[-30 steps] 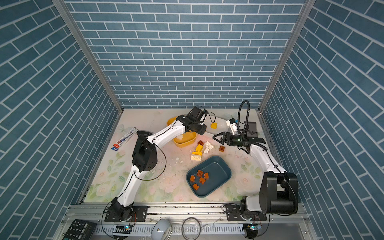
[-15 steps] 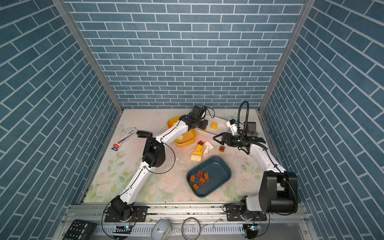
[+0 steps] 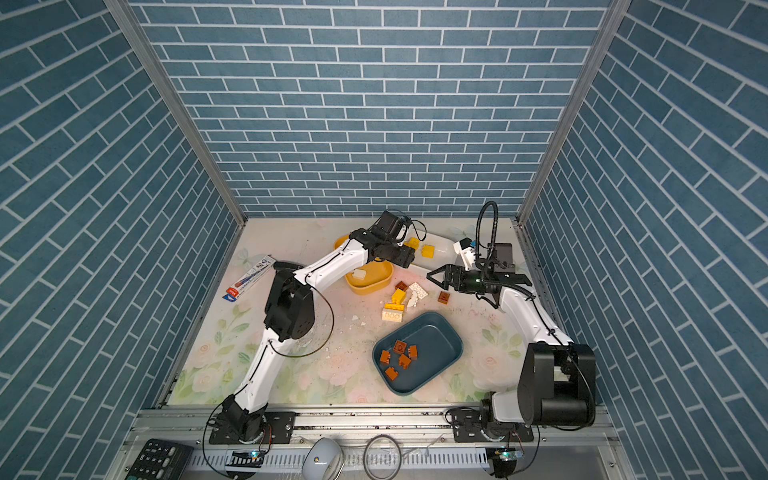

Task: Sort the legos into containers by color
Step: 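Return the left gripper to the loose bricks and grasp another yellow brick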

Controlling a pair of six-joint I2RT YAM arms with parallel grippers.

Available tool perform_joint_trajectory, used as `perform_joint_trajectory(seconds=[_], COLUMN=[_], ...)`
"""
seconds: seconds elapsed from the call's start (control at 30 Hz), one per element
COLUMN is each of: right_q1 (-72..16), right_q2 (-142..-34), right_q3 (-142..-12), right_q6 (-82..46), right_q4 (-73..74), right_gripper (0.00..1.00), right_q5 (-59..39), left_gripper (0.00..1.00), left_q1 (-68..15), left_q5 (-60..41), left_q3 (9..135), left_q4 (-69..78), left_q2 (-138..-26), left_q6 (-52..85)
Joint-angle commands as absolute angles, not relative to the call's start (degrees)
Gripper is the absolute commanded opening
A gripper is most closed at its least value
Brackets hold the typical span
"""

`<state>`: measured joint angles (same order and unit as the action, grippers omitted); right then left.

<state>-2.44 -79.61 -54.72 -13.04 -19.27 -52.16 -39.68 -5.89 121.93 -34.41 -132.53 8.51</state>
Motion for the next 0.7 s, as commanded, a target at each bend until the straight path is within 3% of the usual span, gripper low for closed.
perform_joint_trajectory(seconds=[0.0, 0.37, 0.67], right_q1=[-2.19, -2.24, -2.2], right_q2=[-78.16, -77.13, -75.77], right_q3=[-55.22, -54.72, -53.55], right_q6=[-10.98, -11.16, -10.95], right_q4=[-19.93, -20.73, -21.91], right_gripper=[0.98, 0.98, 0.99], right_q5=[-51.42, -50.8, -50.11], left_gripper=[0.75, 0.7, 0.68], left_q1=[-42.18, -46.94, -46.62], left_q5=[-7.78, -6.46, -4.04], left_q3=[115.59, 98.57, 98.81], left_q4=[-34.81, -34.39, -34.71], left_q2=[-125.83, -117.89, -122.33], left_q6=[7.85, 9.87, 8.09])
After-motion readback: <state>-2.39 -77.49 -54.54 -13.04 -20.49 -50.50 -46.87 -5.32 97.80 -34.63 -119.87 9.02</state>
